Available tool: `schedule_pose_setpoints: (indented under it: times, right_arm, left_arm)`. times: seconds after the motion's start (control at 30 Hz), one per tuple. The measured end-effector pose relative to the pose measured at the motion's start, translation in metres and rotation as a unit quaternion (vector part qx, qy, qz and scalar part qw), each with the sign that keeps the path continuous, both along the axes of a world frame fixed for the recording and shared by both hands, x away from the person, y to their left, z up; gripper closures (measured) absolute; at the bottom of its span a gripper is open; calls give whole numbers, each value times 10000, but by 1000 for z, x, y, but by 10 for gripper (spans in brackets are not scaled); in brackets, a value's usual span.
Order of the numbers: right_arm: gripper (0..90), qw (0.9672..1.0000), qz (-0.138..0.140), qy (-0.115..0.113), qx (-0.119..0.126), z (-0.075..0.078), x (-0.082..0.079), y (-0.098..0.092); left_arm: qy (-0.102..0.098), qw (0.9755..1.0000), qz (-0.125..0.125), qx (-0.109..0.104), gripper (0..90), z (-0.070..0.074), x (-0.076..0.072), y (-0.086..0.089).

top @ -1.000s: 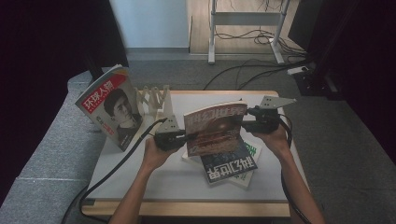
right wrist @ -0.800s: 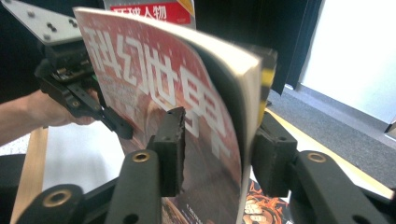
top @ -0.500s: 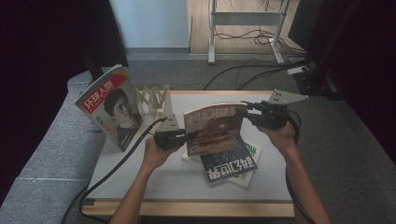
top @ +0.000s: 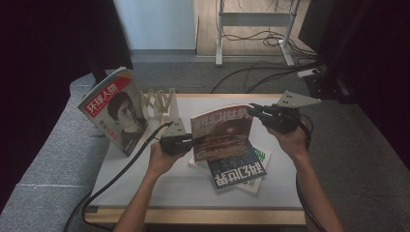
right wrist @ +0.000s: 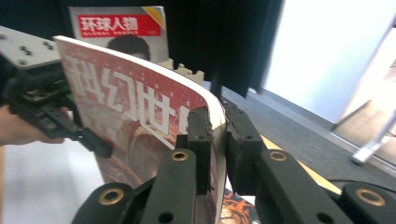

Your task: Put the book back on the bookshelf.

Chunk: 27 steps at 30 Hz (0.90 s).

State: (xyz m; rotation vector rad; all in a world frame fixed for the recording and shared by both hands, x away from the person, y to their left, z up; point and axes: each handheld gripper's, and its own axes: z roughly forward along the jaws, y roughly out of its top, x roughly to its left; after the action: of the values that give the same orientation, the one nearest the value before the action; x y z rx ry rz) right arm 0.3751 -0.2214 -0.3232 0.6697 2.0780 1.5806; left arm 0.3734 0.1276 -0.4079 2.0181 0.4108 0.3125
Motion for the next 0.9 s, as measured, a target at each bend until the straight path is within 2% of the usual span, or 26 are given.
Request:
schedule_pose_setpoints:
  times: [0.17,0.37,0.5,0.6,0.8,0.9]
  right_arm:
    - [833,9992,-378,-43,-139,2,-2,8]
    - [840,9982,-586,-100,-119,1,-3,13]
    - [841,9983,-568,-78,-121,1,-4,13]
    - [840,9984,-541,-99,-120,1,-5,11]
    - [840,9987,-450,-186,-152,0,-8,10]
    - [840,9988,-436,-186,-158,0,-8,10]
  left_arm:
    - [-53,10000,-22,59,836,1,-2,-2]
    - [-63,9999,0,81,836,1,-3,-2]
    - [-68,9999,36,86,831,1,-3,-3]
    - [-144,9997,84,153,818,3,-4,-4]
    - [-128,9997,64,-185,775,16,-4,3]
    - [-180,9998,68,-109,753,24,-6,2]
